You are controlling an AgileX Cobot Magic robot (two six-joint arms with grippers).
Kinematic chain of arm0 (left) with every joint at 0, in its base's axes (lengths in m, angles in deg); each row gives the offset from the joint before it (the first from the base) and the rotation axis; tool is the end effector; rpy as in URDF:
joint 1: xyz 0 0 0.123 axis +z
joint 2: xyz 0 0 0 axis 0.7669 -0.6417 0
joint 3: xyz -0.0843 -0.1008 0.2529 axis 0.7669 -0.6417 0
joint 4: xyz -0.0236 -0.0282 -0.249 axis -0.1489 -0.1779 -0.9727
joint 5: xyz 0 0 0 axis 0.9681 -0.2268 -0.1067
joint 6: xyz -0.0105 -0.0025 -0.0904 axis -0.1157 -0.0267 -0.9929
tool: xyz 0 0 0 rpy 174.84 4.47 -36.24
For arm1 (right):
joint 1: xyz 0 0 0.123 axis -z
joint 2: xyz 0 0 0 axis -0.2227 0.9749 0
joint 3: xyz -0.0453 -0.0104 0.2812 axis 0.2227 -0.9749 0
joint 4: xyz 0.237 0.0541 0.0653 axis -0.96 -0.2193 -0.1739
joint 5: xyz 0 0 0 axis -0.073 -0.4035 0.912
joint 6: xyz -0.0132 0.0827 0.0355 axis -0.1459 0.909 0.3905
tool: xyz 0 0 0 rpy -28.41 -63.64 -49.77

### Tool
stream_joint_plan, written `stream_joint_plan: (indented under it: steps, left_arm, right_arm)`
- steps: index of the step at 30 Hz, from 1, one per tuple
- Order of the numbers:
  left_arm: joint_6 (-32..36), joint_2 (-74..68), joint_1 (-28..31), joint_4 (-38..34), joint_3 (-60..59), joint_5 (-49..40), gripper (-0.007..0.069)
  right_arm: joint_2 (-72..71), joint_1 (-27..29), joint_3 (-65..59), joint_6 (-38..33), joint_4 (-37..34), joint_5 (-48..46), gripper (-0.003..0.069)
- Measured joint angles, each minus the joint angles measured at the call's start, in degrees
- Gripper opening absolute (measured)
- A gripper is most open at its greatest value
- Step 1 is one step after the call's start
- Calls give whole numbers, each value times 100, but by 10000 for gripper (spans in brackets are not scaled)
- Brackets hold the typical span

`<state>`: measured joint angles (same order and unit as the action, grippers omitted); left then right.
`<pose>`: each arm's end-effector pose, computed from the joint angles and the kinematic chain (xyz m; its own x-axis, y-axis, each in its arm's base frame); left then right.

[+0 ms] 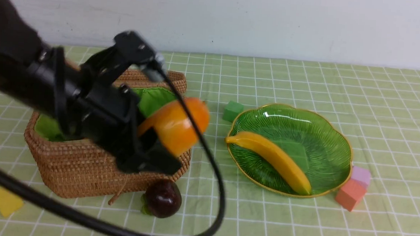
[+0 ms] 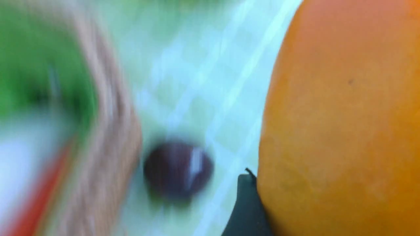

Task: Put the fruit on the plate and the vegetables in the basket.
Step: Grab the mango with your left arm and place it on the right plate

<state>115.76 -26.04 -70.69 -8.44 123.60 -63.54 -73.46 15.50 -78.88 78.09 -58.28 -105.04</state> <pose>0.2570 -0.1431 0.3390 -0.4357 0.5766 -0.6912 0.8455 0.5255 -0.0946 0.0516 -0.0082 0.1732 -0.2994 0.0192 -0.9539 0.1075 0.9941 -0.0137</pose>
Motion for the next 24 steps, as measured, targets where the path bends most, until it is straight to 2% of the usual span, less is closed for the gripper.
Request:
stream_joint_plan:
  steps: [4, 9, 15, 20, 24]
  left_arm:
    - [-482, -927, -615, -29, 1102, 386, 516]
    - [-1654, -2457, -1096, 98, 2592, 410, 516]
    - [-3370, -4316, -1526, 771, 4363, 404, 516]
    - [-4950, -5307, -1830, 1692, 5669, 404, 516]
    - [-5430, -5673, -1927, 2036, 6081, 385, 516]
  right_arm:
    - [0, 0, 0, 0, 0, 0, 239]
    - [0, 0, 0, 0, 0, 0, 239]
    - [0, 0, 0, 0, 0, 0, 239]
    - [0, 0, 0, 0, 0, 0, 239]
    - [0, 0, 0, 0, 0, 0, 239]
